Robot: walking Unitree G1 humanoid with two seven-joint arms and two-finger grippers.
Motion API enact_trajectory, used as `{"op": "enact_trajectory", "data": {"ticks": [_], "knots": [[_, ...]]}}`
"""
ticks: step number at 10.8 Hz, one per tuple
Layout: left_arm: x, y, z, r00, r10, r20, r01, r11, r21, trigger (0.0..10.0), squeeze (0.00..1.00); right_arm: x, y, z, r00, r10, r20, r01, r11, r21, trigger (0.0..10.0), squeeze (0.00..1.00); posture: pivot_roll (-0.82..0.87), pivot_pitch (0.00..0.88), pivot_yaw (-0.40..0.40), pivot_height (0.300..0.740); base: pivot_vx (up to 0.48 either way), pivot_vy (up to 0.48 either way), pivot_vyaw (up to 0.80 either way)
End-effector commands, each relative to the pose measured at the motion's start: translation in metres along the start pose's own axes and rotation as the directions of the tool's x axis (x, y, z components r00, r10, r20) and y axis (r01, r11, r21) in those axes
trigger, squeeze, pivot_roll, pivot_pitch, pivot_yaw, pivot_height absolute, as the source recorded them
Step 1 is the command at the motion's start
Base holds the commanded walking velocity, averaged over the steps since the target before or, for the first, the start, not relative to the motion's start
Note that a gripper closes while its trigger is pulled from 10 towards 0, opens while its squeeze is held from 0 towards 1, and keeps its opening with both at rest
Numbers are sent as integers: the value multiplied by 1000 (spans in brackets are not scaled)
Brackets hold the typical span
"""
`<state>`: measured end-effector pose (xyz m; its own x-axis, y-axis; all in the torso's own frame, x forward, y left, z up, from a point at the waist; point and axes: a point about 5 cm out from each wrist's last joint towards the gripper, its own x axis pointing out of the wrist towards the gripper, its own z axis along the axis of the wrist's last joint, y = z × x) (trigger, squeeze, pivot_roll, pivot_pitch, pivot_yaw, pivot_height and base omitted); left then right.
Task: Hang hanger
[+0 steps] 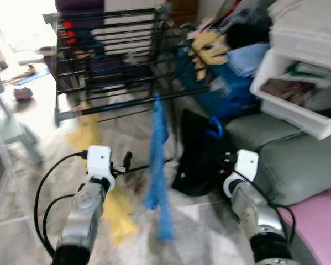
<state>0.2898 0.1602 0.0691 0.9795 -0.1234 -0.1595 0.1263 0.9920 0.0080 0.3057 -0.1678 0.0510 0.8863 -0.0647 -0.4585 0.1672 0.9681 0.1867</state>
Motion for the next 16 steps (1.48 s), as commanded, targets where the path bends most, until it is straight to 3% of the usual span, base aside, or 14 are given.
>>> {"op": "enact_trajectory", "data": {"ticks": [1, 3, 7, 9, 11, 14, 15, 16], "knots": [[-3, 1, 2, 1000, 0, 17, -1, 1000, 17, 10000, 0, -1, -9, 13, 998, -24, 64, 24, 1000, -3, 10000, 0, -114, 0, 45, 740, 0, 0, 0], [-8, 4, 4, 998, 47, 31, -49, 998, 42, 10000, 0, -1, -16, 6, 999, -35, 40, 36, 999, -13, 10000, 0, -78, 0, 17, 740, 0, 0, 0], [-6, -6, 8, 994, 84, 66, -87, 994, 58, 10000, 0, 12, 8, 17, 999, 40, 37, -37, 996, -79, 10000, 0, -19, 0, -56, 740, 0, 0, 0], [-11, -7, -4, 995, 99, 29, -101, 992, 71, 10000, 0, 16, 0, 10, 1000, -22, 14, 24, 991, -134, 10000, 0, -12, 0, -50, 740, 0, 0, 0], [-13, -6, -9, 996, 92, 6, -93, 993, 68, 10000, 0, 20, 8, 6, 1000, 21, -10, -22, 995, -95, 10000, 0, -19, 0, -20, 740, 0, 0, 0], [-2, -10, -6, 999, 33, -1, -33, 995, 96, 10000, 0, 23, 72, -3, 958, 271, -91, -277, 958, -66, 10000, 0, -51, 0, 26, 740, 0, 0, 0], [4, -15, -3, 1000, 22, 8, -22, 995, 94, 10000, 0, 22, 86, -1, 953, 295, -71, -300, 949, -99, 10000, 0, -47, 0, 22, 740, 0, 0, 0], [4, -18, -1, 1000, 12, 15, -13, 996, 91, 10000, 0, 22, 94, 3, 951, 307, -44, -309, 948, -79, 10000, 0, -39, 0, 18, 740, 0, 0, 0]]}}
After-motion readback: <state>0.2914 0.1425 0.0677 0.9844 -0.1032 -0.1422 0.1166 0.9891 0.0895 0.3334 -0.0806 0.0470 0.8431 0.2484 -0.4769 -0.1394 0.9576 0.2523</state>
